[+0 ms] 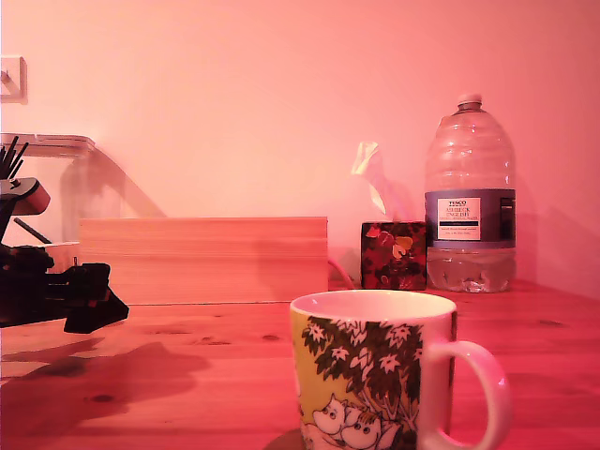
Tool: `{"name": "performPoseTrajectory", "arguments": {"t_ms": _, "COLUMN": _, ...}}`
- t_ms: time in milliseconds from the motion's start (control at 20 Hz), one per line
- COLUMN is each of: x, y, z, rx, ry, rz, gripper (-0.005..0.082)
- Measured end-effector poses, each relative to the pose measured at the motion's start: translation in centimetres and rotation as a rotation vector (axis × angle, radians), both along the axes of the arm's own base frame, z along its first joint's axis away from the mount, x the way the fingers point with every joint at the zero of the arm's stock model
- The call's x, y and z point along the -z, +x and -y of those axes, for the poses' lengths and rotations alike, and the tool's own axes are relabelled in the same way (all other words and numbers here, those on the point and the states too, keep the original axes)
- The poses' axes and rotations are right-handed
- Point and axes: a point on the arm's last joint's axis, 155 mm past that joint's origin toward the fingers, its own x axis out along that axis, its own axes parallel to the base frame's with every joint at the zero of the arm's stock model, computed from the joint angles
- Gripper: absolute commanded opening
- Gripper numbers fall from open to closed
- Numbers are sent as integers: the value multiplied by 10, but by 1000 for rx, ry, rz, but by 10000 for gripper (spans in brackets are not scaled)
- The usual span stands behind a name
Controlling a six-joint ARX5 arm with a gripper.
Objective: Pick up the coffee capsules from the table one by one and drop them inside the nearest coffee cup
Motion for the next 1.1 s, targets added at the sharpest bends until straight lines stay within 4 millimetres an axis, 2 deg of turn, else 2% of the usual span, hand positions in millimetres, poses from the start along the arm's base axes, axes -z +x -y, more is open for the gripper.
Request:
{"name": "performPoseTrajectory", "arguments": {"t_ms": 400, "x": -1, "y": 0, "z": -2, "rx": -7, "ry": 3, "rz": -9, "gripper": 622}}
{"name": "performPoseTrajectory", "arguments": {"t_ms": 550, "x": 1, "y": 2, "z": -13, "rx": -36, "ry": 1, "rz": -15, "gripper": 622}}
{"name": "performPoseTrajectory", "arguments": {"t_ms": 700, "x": -1, "y": 6, "z": -35, "rx": -91, "ry": 1, "rz": -10, "gripper": 622}}
{"name": "performPoseTrajectory", "arguments": {"t_ms": 850, "x": -11, "y": 12, "z": -51, "rx": -127, "ry": -3, "rz": 35, "gripper": 622}}
{"name": "performPoseTrajectory", "arguments": {"t_ms": 950, "x": -22, "y": 16, "z": -53, "rx": -133, "ry": -9, "rz": 85, "gripper": 622}}
{"name": "performPoseTrajectory", "arguments": {"t_ms": 1050, "x": -17, "y": 18, "z": -53, "rx": -137, "ry": -23, "rz": 97, "gripper": 622}}
{"name": "performPoseTrajectory", "arguments": {"t_ms": 1100, "x": -7, "y": 17, "z": -53, "rx": -140, "ry": -32, "rz": 81, "gripper": 622}}
